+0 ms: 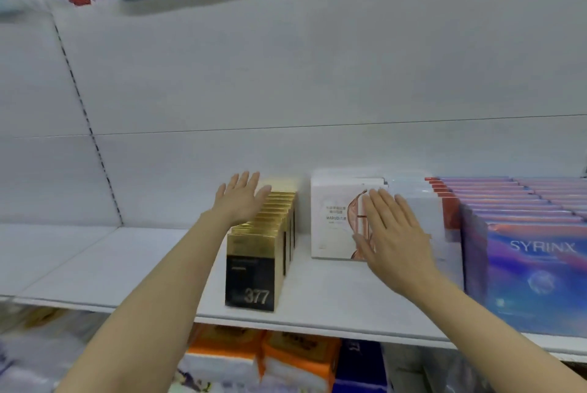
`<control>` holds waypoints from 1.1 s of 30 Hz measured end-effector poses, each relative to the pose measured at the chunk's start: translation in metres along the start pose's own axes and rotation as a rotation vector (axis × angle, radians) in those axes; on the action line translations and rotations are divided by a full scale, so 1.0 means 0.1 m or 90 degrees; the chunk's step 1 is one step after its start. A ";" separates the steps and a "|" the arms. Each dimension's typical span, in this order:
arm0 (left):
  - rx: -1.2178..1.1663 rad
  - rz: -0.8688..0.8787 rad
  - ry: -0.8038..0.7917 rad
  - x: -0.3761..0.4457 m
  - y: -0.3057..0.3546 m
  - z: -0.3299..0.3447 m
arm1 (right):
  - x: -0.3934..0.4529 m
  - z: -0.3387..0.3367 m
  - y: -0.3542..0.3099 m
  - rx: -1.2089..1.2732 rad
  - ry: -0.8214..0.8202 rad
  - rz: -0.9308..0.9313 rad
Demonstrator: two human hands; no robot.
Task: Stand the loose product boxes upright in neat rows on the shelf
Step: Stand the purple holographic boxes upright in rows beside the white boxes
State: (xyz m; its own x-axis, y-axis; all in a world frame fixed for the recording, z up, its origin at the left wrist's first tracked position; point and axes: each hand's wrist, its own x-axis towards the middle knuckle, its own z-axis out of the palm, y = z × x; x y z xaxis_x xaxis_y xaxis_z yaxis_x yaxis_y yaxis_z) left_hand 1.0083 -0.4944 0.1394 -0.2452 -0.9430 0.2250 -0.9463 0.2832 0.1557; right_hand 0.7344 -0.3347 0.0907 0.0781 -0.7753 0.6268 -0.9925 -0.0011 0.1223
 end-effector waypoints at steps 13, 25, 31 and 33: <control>-0.790 -0.130 -0.229 0.23 -0.73 0.96 | 0.02 0.10 -1.74 0.015 0.039 -0.079; -1.268 -0.079 -0.450 0.40 -0.31 1.15 | -0.13 0.54 -2.04 -0.066 -0.087 -0.121; -1.218 -0.054 -0.418 0.38 -0.11 1.17 | -0.19 0.54 -1.75 -0.068 -0.087 -0.134; -1.176 -0.057 -0.395 0.40 -0.10 1.19 | -0.22 0.53 -1.64 -0.068 -0.084 -0.141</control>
State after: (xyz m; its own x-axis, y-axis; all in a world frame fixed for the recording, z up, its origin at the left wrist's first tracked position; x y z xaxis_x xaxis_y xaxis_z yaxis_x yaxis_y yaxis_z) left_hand 0.9832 -0.5559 0.0324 -0.6356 -0.7667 -0.0905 0.2893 -0.3451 0.8929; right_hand 0.8900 -0.3510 0.0159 0.2726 -0.8393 0.4705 -0.9363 -0.1189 0.3303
